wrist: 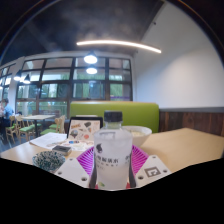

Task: Pour water

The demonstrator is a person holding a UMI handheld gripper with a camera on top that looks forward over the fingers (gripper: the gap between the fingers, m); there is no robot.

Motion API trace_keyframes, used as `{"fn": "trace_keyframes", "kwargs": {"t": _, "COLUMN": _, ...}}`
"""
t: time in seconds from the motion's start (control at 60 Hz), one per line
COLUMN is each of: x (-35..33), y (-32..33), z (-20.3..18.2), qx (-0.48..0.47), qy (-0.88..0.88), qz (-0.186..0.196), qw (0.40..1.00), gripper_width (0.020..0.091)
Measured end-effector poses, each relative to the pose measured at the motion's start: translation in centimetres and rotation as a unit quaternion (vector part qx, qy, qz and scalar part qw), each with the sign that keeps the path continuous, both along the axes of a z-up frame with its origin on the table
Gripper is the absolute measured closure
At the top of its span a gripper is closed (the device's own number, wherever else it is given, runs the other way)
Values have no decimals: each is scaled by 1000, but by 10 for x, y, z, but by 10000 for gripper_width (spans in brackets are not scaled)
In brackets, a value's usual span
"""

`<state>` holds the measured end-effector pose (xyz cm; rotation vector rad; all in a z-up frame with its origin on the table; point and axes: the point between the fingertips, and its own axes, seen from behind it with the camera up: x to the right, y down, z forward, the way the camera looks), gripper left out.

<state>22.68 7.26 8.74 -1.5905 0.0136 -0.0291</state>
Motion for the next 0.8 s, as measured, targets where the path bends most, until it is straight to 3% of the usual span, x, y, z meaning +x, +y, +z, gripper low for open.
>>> {"fn": "trace_keyframes", "kwargs": {"t": 0.15, "x": -2, "y": 0, "z": 1, "qx": 2, "qy": 19, "qz": 0, "qw": 1000, "gripper_width": 654}}
{"fn": "trace_keyframes", "kwargs": {"t": 0.333, "x": 0, "y": 3, "z": 0, "qx": 2, "qy": 20, "qz": -5, "qw": 1000, "gripper_width": 547}}
{"fn": "trace_keyframes", "kwargs": {"t": 0.433, "x": 0, "y": 1, "z": 0, "qx": 0, "qy": 19, "qz": -19, "qw": 1000, "gripper_width": 446}}
{"fn": "trace_keyframes", "kwargs": {"t": 0.467, "x": 5, "y": 4, "z": 0, "qx": 0, "qy": 17, "qz": -23, "qw": 1000, "gripper_width": 329}}
{"fn": "trace_keyframes", "kwargs": {"t": 0.5, "x": 4, "y": 2, "z": -1, "qx": 1, "qy": 19, "qz": -25, "qw": 1000, "gripper_width": 268}}
{"fn": "trace_keyframes", "kwargs": {"t": 0.533, "x": 3, "y": 4, "z": 0, "qx": 1, "qy": 19, "qz": -24, "qw": 1000, "gripper_width": 249}}
{"fn": "trace_keyframes", "kwargs": {"t": 0.8, "x": 9, "y": 28, "z": -3, "qx": 2, "qy": 19, "qz": -24, "qw": 1000, "gripper_width": 258}}
